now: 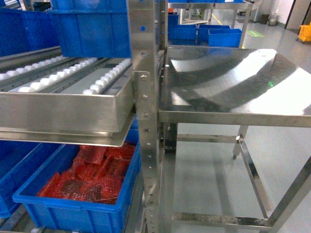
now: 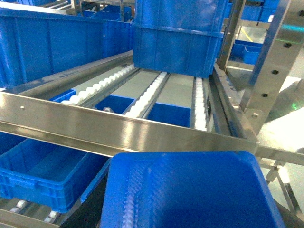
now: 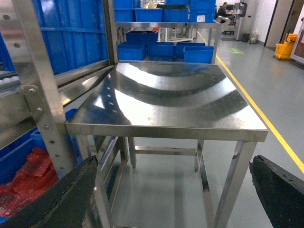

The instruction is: Pick blue part to blue bin on bottom shelf

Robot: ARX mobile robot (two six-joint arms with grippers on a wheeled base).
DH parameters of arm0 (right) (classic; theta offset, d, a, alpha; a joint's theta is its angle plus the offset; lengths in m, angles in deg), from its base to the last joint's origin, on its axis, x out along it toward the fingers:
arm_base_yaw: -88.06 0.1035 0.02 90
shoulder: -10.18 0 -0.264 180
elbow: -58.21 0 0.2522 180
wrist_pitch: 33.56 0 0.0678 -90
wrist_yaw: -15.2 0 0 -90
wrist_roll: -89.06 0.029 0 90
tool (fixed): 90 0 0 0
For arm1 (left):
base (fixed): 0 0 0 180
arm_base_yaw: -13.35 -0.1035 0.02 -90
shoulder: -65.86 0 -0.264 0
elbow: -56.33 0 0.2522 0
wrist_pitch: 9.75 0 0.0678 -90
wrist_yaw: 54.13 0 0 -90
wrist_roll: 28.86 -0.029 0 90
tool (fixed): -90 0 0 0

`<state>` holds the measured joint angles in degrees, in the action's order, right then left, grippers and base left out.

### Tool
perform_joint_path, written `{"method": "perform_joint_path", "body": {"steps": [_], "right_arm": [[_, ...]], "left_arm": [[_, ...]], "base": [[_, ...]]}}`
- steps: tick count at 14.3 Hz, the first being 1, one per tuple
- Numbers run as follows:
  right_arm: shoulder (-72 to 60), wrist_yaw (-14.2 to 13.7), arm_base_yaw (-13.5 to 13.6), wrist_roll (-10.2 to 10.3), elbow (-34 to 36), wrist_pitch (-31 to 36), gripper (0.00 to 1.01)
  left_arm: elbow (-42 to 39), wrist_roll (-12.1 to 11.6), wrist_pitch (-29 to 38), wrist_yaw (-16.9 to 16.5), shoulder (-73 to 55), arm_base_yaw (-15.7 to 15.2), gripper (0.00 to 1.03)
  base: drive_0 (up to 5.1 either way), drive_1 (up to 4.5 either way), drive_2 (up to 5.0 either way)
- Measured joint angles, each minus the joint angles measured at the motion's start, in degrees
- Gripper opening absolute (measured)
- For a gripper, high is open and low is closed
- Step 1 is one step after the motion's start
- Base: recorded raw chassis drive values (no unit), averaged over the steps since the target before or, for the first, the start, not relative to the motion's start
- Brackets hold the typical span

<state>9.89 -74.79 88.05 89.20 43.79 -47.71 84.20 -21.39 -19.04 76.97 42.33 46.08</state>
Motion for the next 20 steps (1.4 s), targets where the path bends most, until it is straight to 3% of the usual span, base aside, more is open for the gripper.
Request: {"method": "perform_joint_path", "body": {"steps": [8,20], "right_arm": [[0.00,0.00,0.00,0.00,0.00,0.07,0.98],[0.00,-0.02,0.00,0.00,0.00,0.07,0.98]], "left_arm": [[0.00,0.00,-0.11,0.02,0.00,0.00,0.43],[0.00,0.00,0.20,0.00,0.02,0.00,0.43]], "base": [[-5.0,2.42,2.4],[-4.8,3.57,1.4]]}}
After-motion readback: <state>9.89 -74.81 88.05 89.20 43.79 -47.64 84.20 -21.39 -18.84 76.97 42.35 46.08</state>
